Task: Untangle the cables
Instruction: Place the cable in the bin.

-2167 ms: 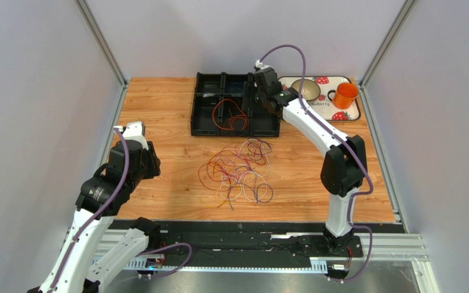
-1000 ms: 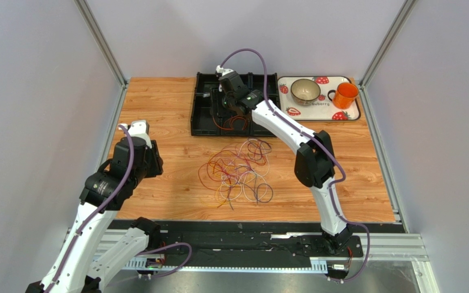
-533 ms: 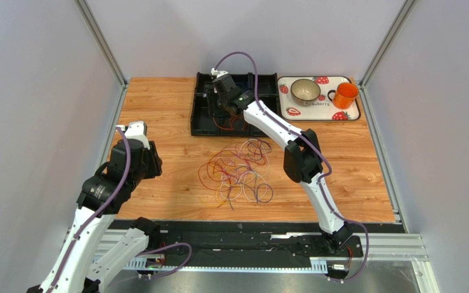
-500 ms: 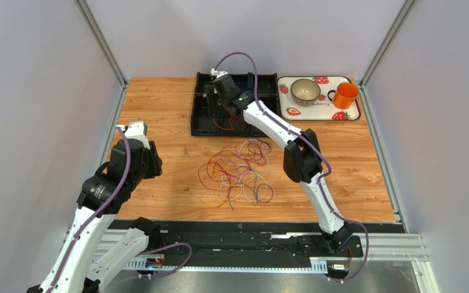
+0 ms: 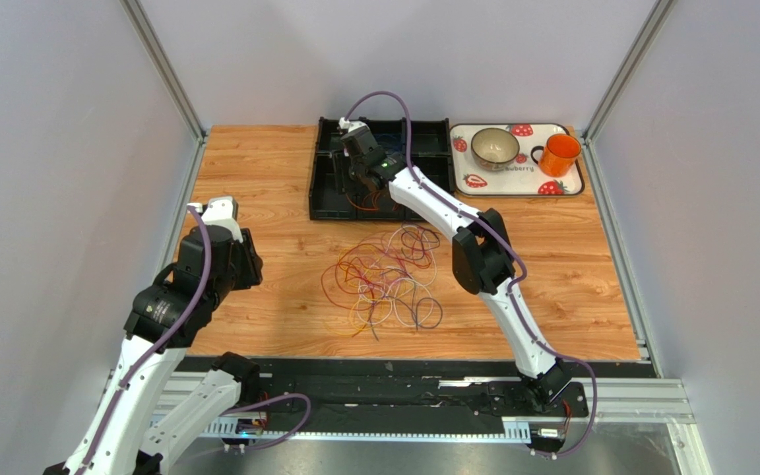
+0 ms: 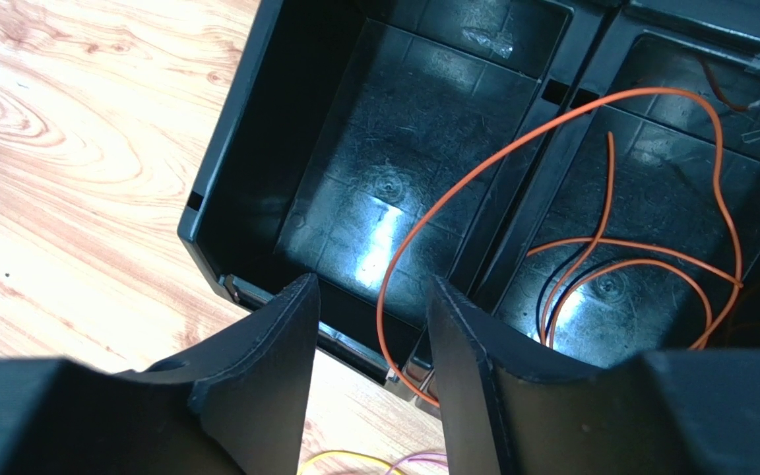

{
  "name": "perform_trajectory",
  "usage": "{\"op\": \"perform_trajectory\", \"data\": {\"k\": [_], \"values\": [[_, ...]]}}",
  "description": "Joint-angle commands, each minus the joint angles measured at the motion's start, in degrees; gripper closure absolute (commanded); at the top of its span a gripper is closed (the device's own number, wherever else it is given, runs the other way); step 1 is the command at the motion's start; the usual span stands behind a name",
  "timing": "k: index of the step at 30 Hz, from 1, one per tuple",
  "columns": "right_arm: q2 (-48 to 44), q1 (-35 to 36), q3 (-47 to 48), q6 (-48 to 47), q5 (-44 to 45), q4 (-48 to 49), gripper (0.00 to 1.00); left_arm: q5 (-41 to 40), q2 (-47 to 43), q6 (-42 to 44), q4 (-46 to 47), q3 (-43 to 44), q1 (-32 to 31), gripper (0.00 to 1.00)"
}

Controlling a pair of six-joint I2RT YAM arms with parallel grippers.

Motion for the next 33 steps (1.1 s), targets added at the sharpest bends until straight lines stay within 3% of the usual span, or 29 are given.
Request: {"op": "perform_trajectory", "data": {"k": [1, 16, 25, 33], "values": [[1.11, 0.46, 3.35, 0.47, -0.32, 2.51, 0.54, 0.24, -0.37, 0.85, 1.42, -0.11, 0.31, 0.59], [2.16, 0.64, 3.44, 1.35, -1.47, 2.95, 0.68, 0.06, -0.46, 0.85, 1.42, -0.11, 0.31, 0.59], [1.2, 0.47, 3.52, 1.17, -1.46, 2.25, 1.0, -0.38, -0.64, 0.76, 1.25, -0.2, 0.31, 0.59], [-5.74, -3.31, -3.66, 0.91, -1.64, 3.65, 1.0, -0.47, -0.64, 0.67, 1.16, -0.29, 0.31, 0.59]]}}
